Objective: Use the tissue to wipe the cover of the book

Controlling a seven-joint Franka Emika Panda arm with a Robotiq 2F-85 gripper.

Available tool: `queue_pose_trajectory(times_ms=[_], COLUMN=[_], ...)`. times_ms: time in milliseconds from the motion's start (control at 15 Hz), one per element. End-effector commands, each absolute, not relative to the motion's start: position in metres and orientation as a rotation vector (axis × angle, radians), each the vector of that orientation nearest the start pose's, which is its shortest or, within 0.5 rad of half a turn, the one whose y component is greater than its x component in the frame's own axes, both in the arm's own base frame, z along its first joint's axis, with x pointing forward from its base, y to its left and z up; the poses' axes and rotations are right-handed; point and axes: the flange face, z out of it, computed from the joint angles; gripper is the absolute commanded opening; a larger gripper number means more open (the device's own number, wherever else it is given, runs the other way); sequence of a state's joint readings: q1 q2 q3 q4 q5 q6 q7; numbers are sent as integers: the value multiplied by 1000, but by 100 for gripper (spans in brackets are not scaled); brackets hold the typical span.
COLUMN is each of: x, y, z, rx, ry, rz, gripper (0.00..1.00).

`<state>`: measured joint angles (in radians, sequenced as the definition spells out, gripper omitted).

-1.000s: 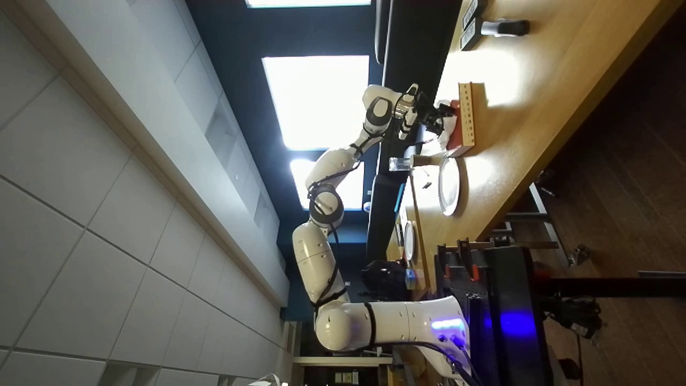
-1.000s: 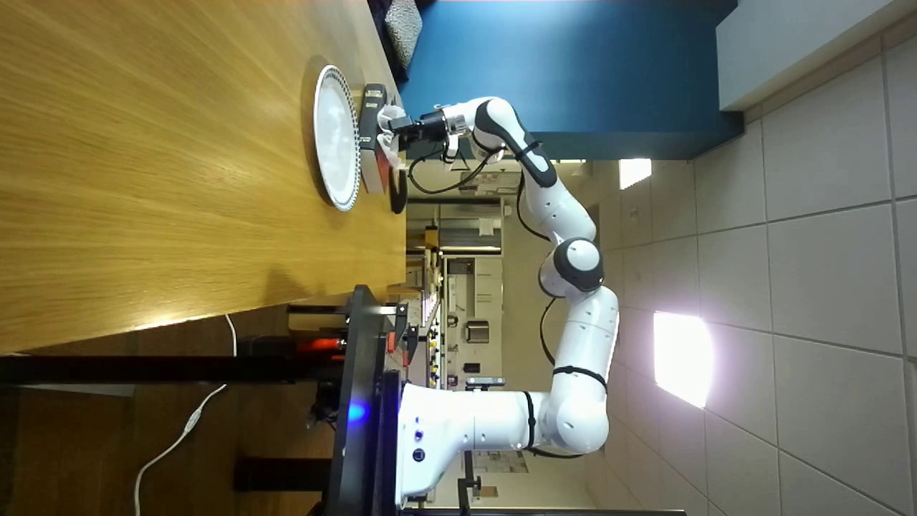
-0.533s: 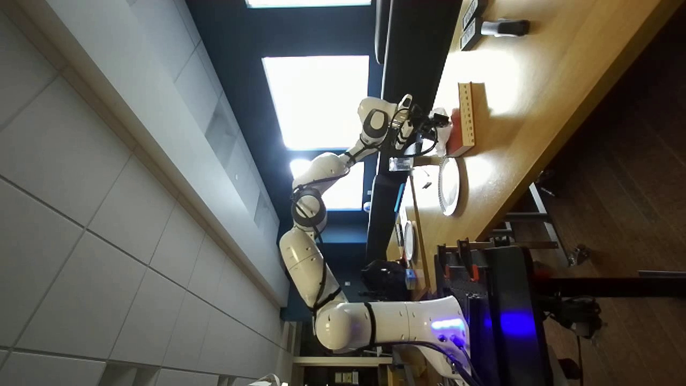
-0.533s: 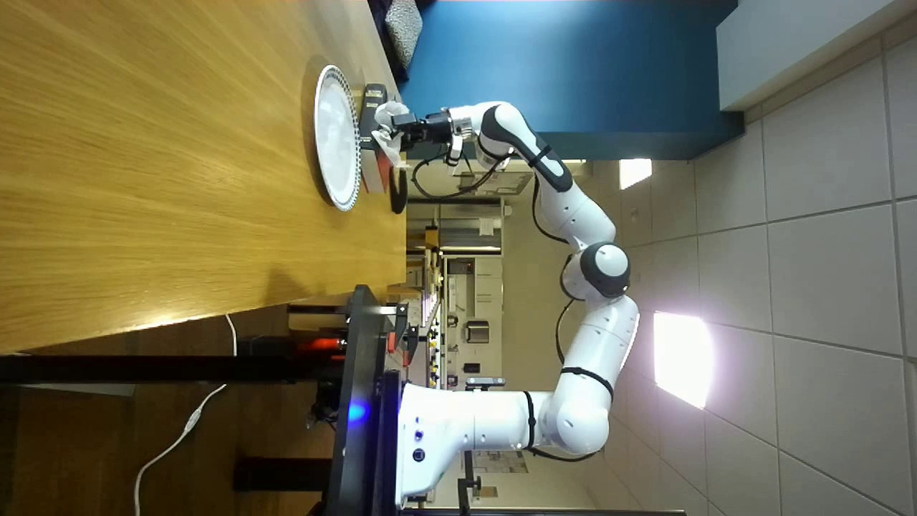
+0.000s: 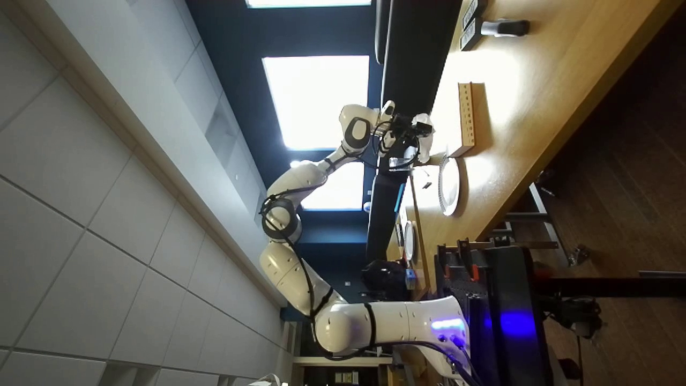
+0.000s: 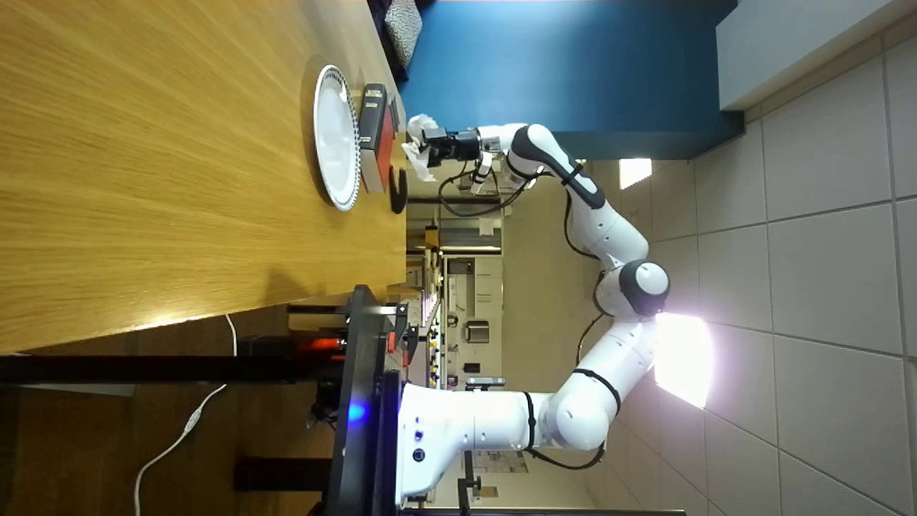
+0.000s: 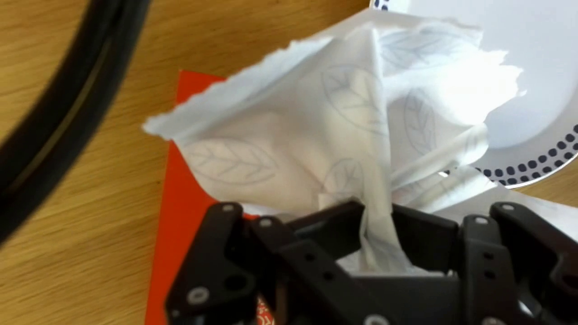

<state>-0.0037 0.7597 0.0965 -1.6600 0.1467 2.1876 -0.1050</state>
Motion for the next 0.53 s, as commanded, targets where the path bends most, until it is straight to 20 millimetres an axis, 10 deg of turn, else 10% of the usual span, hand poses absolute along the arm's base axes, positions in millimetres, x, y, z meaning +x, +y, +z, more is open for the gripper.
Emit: queue_pose_trajectory(times_ms=[0,467], x=[614,559], y=[51,21], z=[215,296], rx=[-2916,-2954], ry=[-119,5], rz=[319,249], gripper=[0,0])
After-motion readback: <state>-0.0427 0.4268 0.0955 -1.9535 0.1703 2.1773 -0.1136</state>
